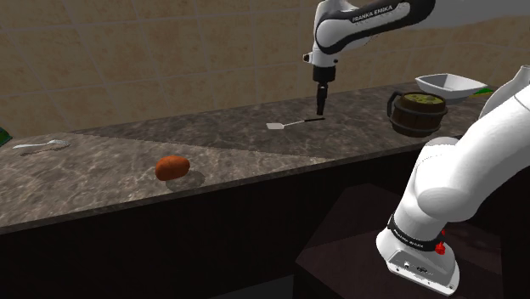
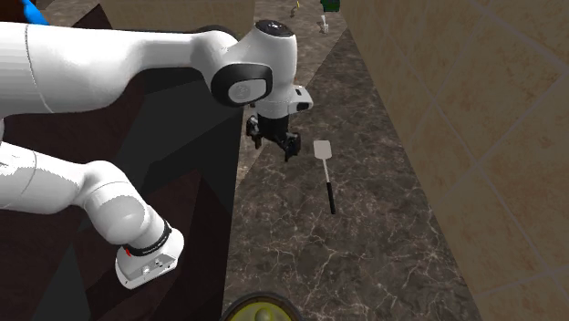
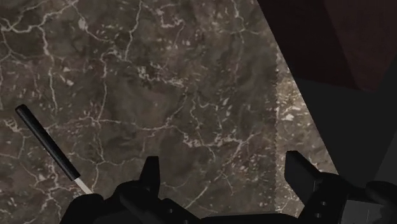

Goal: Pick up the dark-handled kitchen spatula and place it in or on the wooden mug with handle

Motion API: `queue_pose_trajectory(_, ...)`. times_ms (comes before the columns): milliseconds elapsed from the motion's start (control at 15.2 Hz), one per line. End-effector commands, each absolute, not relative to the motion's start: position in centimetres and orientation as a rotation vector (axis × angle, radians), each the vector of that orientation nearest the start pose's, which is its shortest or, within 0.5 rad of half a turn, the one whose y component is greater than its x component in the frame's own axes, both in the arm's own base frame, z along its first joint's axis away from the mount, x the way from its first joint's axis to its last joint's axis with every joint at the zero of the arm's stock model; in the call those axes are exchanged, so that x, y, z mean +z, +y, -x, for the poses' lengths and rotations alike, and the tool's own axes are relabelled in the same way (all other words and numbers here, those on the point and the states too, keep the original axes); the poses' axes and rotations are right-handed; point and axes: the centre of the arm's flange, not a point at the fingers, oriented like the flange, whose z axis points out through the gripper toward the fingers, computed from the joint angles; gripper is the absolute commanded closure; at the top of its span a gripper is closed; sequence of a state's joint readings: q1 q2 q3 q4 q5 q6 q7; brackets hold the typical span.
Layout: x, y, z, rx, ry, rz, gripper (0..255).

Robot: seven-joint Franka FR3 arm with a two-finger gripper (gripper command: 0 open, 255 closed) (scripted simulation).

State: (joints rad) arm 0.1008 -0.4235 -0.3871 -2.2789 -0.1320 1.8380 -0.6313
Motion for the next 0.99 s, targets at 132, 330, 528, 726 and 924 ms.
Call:
queue_pose_trajectory(132,47.8,-17.2,-44.5,0.055,-0.852,2.999,0)
queue_pose_trajectory(330,46.0,-18.8,-47.6,0.066,-1.004,2.967,0)
queue_pose_trajectory(528,44.2,-20.1,-50.7,0.076,-1.154,2.927,0)
queue_pose_trajectory(726,42.4,-21.1,-54.0,0.087,-1.303,2.880,0)
queue_pose_trajectory(924,41.2,-21.6,-56.3,0.094,-1.401,2.843,0)
